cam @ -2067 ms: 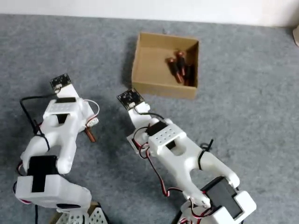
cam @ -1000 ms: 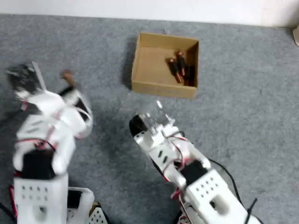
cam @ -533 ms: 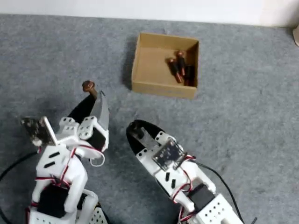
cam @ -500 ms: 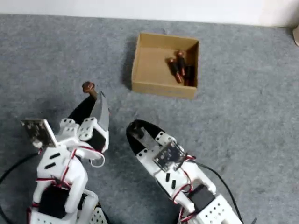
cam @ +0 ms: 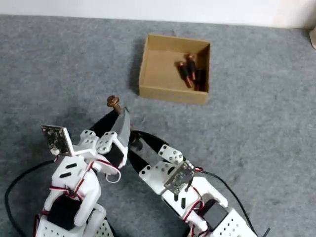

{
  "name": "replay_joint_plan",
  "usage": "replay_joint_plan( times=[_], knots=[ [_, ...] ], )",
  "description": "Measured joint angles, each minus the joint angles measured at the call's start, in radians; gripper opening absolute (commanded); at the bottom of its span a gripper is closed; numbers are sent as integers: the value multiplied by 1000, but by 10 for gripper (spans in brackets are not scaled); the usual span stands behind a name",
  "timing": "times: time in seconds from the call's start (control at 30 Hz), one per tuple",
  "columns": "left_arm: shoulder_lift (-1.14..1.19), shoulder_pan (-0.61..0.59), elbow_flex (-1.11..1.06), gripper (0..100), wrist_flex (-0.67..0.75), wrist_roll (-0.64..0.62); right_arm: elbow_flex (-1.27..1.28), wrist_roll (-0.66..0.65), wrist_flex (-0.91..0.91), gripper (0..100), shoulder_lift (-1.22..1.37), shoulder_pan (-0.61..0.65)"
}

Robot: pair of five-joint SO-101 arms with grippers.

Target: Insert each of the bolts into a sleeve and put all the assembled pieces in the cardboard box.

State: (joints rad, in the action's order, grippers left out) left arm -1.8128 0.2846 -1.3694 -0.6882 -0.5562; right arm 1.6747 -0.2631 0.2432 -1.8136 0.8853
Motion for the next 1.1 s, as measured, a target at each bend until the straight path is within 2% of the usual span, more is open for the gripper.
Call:
replay_joint_plan(
  times=[0.37, 0.53, 0.7, 1.1],
  knots=[
    [-5, 44, 129, 5, 0, 2, 0, 0, 0, 5, 0, 5],
    [-2, 46, 135, 5, -44, 0, 0, 0, 0, 5, 0, 3],
    [-2, 46, 152, 5, -104, 0, 0, -100, 0, 5, 0, 3],
    [-6, 44, 152, 5, -133, 0, 0, -109, 0, 5, 0, 6]
  ],
)
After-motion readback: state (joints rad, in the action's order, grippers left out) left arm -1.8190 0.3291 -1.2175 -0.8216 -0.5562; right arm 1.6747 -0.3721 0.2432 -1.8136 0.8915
